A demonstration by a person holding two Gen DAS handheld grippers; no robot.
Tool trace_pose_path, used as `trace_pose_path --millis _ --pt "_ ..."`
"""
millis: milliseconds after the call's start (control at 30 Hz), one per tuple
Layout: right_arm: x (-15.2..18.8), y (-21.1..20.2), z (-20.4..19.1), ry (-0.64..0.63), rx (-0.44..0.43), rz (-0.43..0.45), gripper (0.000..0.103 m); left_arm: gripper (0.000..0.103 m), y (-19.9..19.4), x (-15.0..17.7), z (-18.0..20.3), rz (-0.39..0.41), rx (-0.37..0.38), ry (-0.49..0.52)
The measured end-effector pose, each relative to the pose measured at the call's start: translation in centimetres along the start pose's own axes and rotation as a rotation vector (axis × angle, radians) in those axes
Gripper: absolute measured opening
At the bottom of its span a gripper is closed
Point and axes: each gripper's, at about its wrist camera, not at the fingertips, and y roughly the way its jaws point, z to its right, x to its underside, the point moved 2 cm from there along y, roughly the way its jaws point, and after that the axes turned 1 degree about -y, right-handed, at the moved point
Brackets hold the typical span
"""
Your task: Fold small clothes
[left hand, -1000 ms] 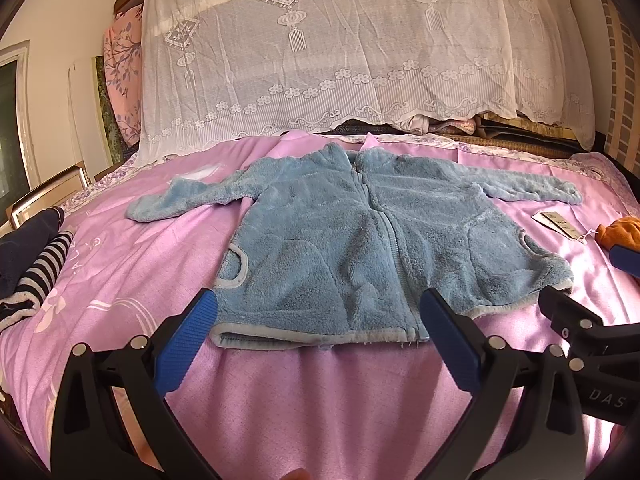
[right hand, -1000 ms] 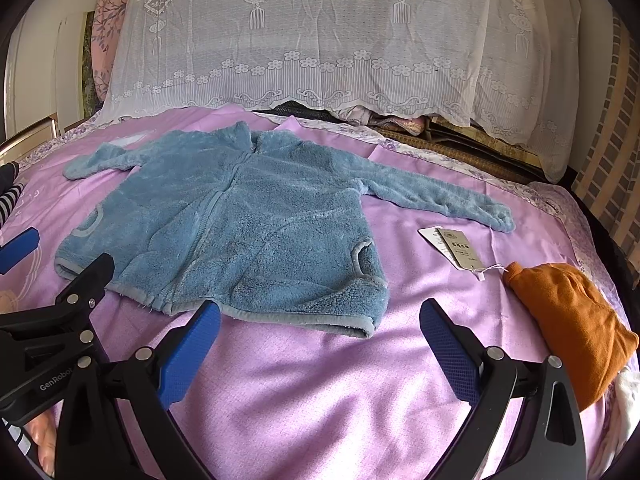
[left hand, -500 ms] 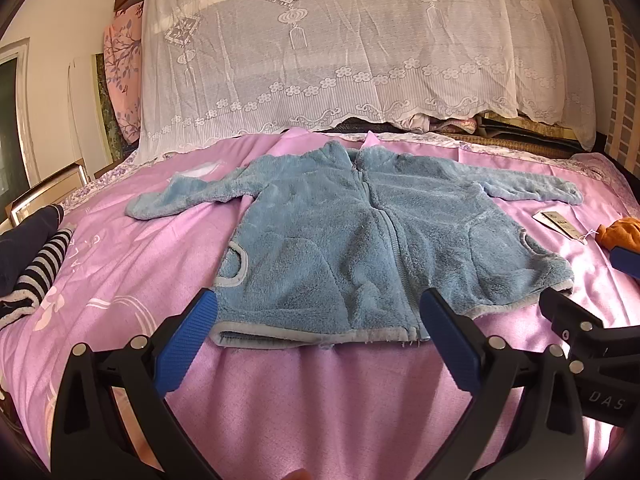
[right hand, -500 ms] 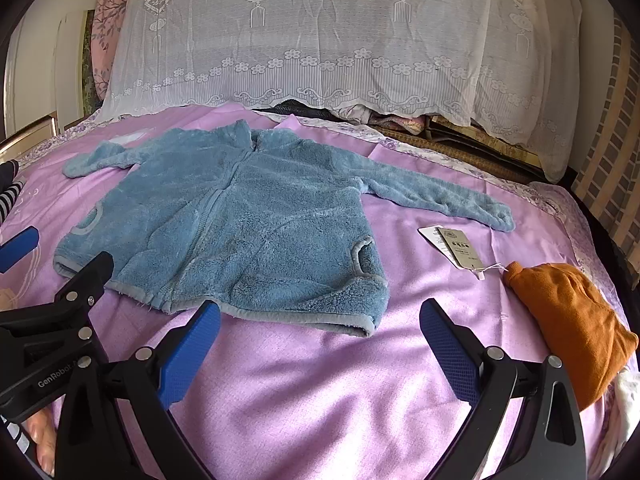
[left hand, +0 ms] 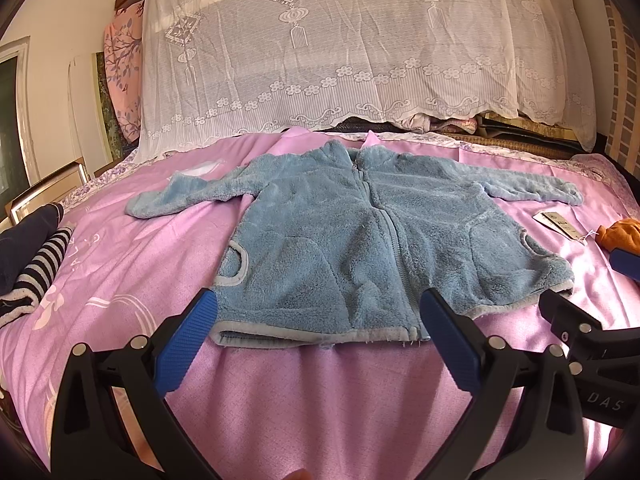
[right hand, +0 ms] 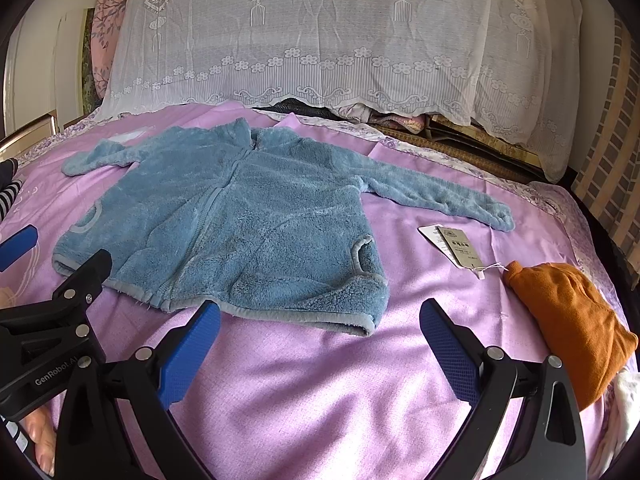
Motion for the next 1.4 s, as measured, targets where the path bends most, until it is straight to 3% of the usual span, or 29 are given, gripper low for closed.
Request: trace_pose_path --millis 267,500,700,767,900,1100,1167,1233,1333,1400 --pt "0.0 0.1 0.0 -0.002 0.000 -0.002 0.100 0.099 0.4 0.2 -0.1 -0.016 0.006 -0.004" --pt "0.4 1.1 1.3 0.040 -0.058 -0.032 0.100 0.099 3.3 0.1 -1.1 -0.174 0.131 -0.064" --pt "-1.9 3.5 3.6 0.009 -0.002 -0.073 0.100 0.099 6.1 -3.2 -1.7 -0.214 0.133 -0.054" --pt "-3.2 4.3 4.9 0.037 -0.038 -0.091 0.100 0.099 6.9 -4.6 -1.1 -0.212 0.123 -0.025" --pt "-6.8 6.4 8.5 0.218 -0.187 -0.079 0.100 0.099 8.0 -6.6 2.0 -0.217 0.196 0.030" --pt "-10.9 10.7 16.7 0.665 -0.384 -0.008 0.100 0.099 10.9 -9.5 10.4 -0.217 0.225 0.218" --pt "-11.3 12.5 19.1 0.749 -0.395 -0.025 0.100 0.099 12.4 -10.6 12.9 -0.217 0.216 0.231" --pt "-10.7 13.9 21.5 0.801 -0.351 -0.014 0.100 0.099 14.1 -11.7 15.5 -0.215 0.231 0.239" --pt "-8.1 16.3 25.3 0.898 -0.285 -0.030 0.100 0.099 16.9 -13.0 20.1 -0.201 0.231 0.271" --pt "-6.2 18.3 28.0 0.991 -0.299 -0.061 0.100 0.099 18.5 -13.4 23.3 -0.185 0.230 0.306"
